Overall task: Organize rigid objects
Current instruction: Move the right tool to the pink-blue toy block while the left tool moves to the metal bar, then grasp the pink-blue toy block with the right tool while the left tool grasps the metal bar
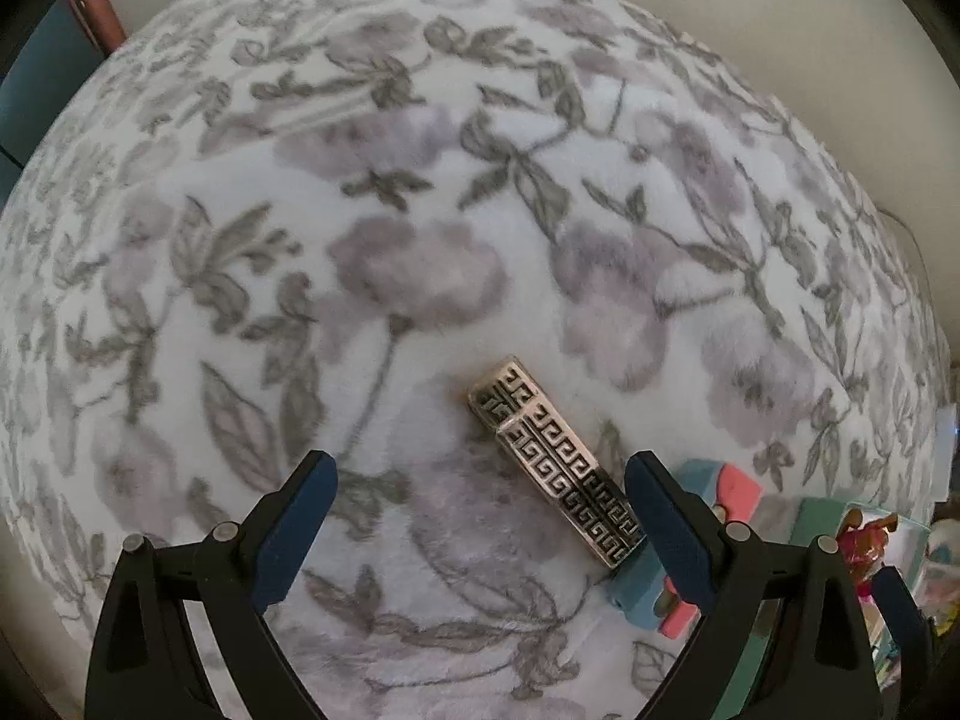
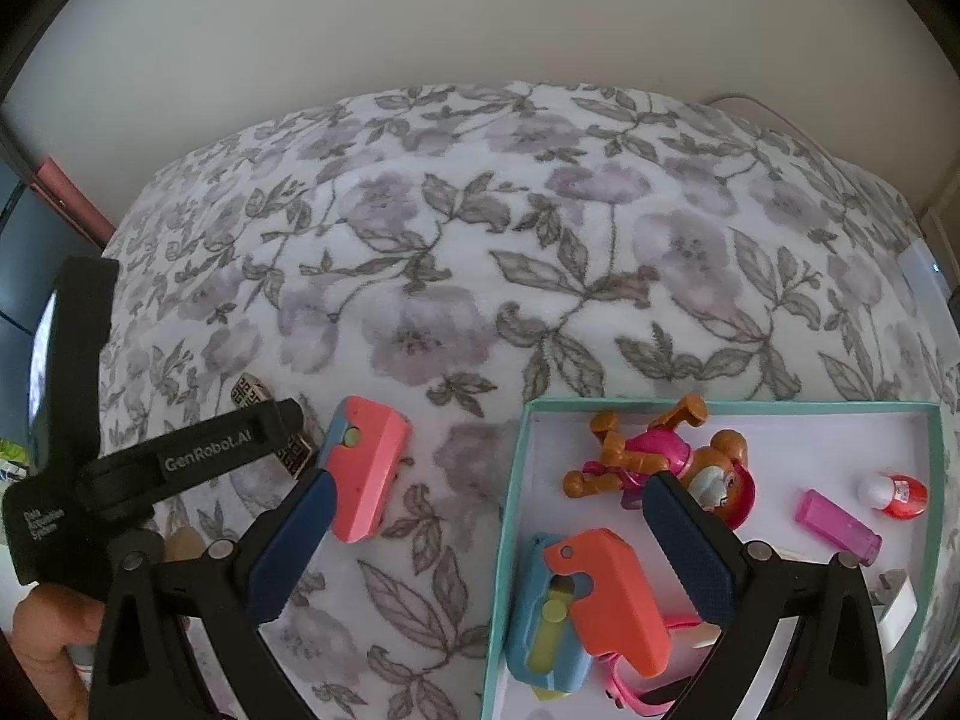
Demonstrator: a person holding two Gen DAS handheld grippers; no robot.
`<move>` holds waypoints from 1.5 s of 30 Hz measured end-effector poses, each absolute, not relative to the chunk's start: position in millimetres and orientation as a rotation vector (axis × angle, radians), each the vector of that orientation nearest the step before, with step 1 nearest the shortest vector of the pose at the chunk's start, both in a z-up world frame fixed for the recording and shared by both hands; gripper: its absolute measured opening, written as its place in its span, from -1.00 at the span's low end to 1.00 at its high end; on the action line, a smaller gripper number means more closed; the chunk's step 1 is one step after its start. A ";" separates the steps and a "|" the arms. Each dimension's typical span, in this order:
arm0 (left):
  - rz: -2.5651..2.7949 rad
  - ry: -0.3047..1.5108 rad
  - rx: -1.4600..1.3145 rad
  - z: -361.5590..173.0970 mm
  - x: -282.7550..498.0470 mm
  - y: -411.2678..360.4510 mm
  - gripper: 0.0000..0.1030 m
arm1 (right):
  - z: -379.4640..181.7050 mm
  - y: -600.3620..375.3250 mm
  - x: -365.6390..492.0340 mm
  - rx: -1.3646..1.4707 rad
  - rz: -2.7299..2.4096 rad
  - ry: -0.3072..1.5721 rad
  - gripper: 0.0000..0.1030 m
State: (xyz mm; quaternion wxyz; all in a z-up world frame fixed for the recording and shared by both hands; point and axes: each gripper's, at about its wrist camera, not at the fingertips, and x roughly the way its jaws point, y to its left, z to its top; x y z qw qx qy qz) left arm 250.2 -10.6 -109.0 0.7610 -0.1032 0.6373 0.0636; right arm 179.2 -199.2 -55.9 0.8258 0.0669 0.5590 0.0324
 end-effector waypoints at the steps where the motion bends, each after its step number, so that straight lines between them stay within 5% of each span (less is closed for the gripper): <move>1: 0.139 1.386 -0.226 -109.3 251.1 -11.2 0.88 | -56.0 -199.2 179.3 0.142 0.069 1.188 1.00; 14: 0.257 1.376 -0.124 -104.3 257.4 21.2 0.86 | -54.7 -175.0 179.1 0.138 0.136 1.151 1.00; 24: 0.240 1.373 -0.142 -98.8 253.6 35.7 0.07 | -72.5 -138.4 181.3 0.072 0.206 1.164 0.74; 29: 0.216 1.371 -0.160 -98.4 252.3 37.6 -0.09 | -87.5 -130.4 184.4 0.038 0.184 1.186 0.66; 45: 0.203 1.356 -0.126 -99.9 257.0 31.4 -0.13 | -111.1 -116.0 185.9 -0.073 0.114 1.166 0.49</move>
